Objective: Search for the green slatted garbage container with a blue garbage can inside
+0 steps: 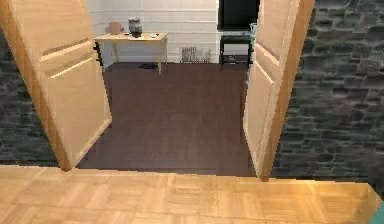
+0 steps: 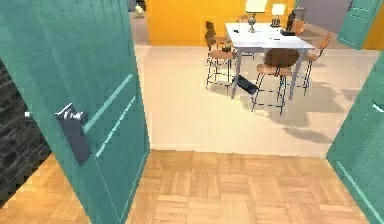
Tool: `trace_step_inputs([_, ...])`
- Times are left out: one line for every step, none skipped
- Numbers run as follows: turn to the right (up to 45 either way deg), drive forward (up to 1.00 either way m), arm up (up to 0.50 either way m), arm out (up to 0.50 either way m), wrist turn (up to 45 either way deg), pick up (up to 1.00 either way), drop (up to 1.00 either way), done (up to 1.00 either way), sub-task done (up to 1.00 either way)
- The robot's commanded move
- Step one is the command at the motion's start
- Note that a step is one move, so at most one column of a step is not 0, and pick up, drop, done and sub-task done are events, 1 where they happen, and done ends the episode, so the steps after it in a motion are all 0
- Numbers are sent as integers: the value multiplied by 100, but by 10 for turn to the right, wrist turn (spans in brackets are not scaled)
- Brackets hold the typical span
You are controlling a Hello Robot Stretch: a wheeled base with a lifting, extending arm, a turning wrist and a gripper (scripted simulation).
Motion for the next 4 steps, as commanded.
trace_step_inputs([0, 100, 0, 0, 0, 0, 0, 0, 0])
trace_step_inputs([300, 0, 0, 0, 0, 0, 0, 0, 0])
trace_step_inputs([0, 5, 0, 0, 0, 0, 0, 0, 0])
trace_step_inputs([-240, 0, 0, 0, 0, 0, 0, 0, 0])
